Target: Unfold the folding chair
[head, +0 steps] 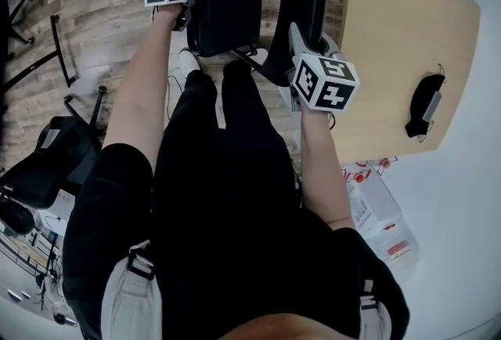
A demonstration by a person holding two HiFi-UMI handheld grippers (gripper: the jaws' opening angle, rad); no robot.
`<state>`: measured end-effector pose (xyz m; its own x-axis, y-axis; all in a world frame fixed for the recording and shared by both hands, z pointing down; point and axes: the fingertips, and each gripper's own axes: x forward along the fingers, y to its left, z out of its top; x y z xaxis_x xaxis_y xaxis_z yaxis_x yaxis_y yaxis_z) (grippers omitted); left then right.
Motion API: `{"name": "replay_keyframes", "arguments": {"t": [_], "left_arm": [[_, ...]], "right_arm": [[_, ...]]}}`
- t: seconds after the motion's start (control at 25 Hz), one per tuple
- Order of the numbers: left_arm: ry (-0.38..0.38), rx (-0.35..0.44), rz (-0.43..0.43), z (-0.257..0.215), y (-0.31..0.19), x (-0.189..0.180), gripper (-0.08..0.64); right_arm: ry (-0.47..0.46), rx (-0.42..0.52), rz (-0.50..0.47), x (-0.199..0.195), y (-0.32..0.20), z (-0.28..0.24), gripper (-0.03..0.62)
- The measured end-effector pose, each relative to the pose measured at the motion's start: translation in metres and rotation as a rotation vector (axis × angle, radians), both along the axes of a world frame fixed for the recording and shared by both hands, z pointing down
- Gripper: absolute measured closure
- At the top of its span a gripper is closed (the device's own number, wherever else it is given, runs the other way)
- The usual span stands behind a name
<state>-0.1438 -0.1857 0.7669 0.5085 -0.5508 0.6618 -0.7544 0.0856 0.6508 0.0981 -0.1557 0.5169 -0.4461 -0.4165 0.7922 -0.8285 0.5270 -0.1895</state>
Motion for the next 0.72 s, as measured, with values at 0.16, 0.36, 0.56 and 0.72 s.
{"name": "replay_keyframes", "arguments": {"t": [0.16, 0.36, 0.56, 0.72], "left_arm": [[0.031, -0.002, -0.003, 0.009, 0.005, -0.011, 0.342], [0.064, -0.005, 0.001, 0.023, 0.018, -0.039, 0.339], [0.095, -0.006, 0.01, 0.04, 0.025, -0.057, 0.331], [0.123, -0.025, -0.003, 0.061, 0.033, -0.085, 0.328]], "right_arm": [[0.023, -0.007, -0.002, -0.001, -0.001, 0.006, 0.52], [0.071, -0.03, 0.014, -0.014, 0.007, 0.014, 0.518], [0.124, -0.055, 0.046, -0.015, 0.007, 0.023, 0.511], [0.127, -0.072, 0.061, -0.023, 0.008, 0.035, 0.509]]}}
